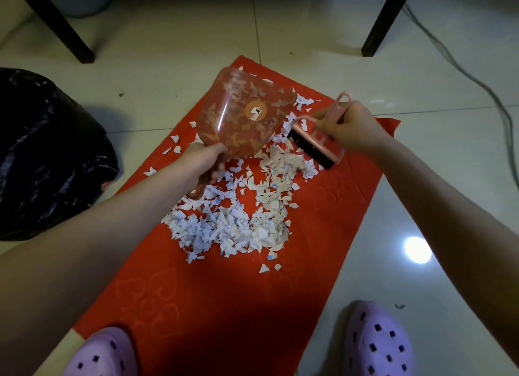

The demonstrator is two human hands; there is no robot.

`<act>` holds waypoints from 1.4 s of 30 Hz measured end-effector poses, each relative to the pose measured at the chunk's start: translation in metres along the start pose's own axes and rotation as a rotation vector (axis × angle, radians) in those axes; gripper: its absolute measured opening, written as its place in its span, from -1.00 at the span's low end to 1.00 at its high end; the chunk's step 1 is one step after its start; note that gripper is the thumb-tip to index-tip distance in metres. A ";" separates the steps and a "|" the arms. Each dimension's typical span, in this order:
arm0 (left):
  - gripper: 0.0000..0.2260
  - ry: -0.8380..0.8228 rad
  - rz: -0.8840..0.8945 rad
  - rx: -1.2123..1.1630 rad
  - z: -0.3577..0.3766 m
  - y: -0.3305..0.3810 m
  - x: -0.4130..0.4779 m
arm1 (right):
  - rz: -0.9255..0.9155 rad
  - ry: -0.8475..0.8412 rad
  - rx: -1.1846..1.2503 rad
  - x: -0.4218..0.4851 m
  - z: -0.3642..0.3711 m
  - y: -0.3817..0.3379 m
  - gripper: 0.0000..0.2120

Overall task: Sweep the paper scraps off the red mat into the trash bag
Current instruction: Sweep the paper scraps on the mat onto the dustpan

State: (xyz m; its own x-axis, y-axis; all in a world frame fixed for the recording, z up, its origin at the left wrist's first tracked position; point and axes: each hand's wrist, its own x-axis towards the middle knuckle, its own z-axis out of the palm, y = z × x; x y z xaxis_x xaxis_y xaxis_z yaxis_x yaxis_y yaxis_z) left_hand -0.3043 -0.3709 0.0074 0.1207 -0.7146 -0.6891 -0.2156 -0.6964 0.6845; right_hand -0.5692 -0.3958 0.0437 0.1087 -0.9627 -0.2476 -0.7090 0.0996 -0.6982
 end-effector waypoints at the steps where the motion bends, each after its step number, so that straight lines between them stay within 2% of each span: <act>1: -0.86 0.008 -0.003 0.003 -0.002 -0.001 0.000 | 0.009 0.036 0.018 0.001 -0.004 0.001 -0.75; 4: -0.85 0.030 -0.007 0.016 -0.004 -0.002 0.001 | 0.073 0.132 -0.076 0.011 -0.008 0.010 -0.71; 7: -0.86 0.026 -0.009 0.017 -0.004 -0.003 0.000 | 0.150 0.213 -0.246 0.022 -0.001 0.024 -0.58; 11: -0.87 0.025 -0.008 0.012 -0.001 -0.005 0.002 | 0.150 0.156 -0.319 0.017 0.023 0.030 -0.54; 15: -0.87 0.014 -0.014 0.021 0.000 -0.006 0.005 | 0.028 0.040 -0.171 -0.002 0.039 0.018 -0.67; 17: -0.88 0.009 -0.013 0.020 0.000 -0.006 0.004 | 0.039 0.090 0.029 -0.010 0.033 0.011 -0.78; 19: -0.88 0.003 -0.003 0.015 0.000 -0.006 0.003 | 0.074 0.181 0.169 -0.013 0.019 0.011 -0.81; 21: -0.88 0.005 0.004 0.019 0.000 -0.006 0.002 | 0.088 0.277 0.109 -0.010 0.007 0.016 -0.77; 23: -0.86 0.007 0.002 0.023 0.000 -0.006 0.002 | 0.132 0.332 -0.065 -0.004 0.002 0.023 -0.73; 27: -0.83 -0.009 -0.008 0.036 0.001 -0.008 0.005 | 0.158 0.285 -0.256 0.002 0.015 0.032 -0.48; 28: -0.82 -0.018 -0.011 0.039 0.002 -0.008 0.006 | 0.148 0.265 -0.266 0.001 0.021 0.033 -0.47; 31: -0.80 -0.022 -0.010 0.044 0.005 -0.010 0.008 | 0.075 0.140 -0.254 -0.011 0.037 0.025 -0.57; 33: -0.76 -0.016 -0.014 0.049 0.007 -0.011 0.009 | 0.035 0.089 -0.063 -0.020 0.038 0.017 -0.70; 35: -0.70 -0.009 -0.018 0.045 0.008 -0.012 0.009 | 0.043 0.171 0.166 -0.026 0.031 0.011 -0.79; 36: -0.67 -0.009 -0.018 0.043 0.008 -0.012 0.009 | 0.041 0.242 0.201 -0.025 0.025 0.011 -0.80; 38: -0.65 -0.006 -0.018 0.042 0.008 -0.012 0.008 | 0.043 0.342 0.150 -0.022 0.015 0.019 -0.78; 42: -0.74 -0.004 -0.016 0.058 0.010 -0.010 0.005 | 0.104 0.397 -0.002 -0.016 0.009 0.039 -0.73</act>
State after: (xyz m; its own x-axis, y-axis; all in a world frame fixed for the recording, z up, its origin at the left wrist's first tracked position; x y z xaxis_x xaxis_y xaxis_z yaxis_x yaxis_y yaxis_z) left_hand -0.3113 -0.3671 -0.0052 0.1204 -0.7028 -0.7011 -0.2692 -0.7029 0.6584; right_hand -0.5924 -0.3744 0.0142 -0.2409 -0.9698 -0.0377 -0.7035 0.2013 -0.6816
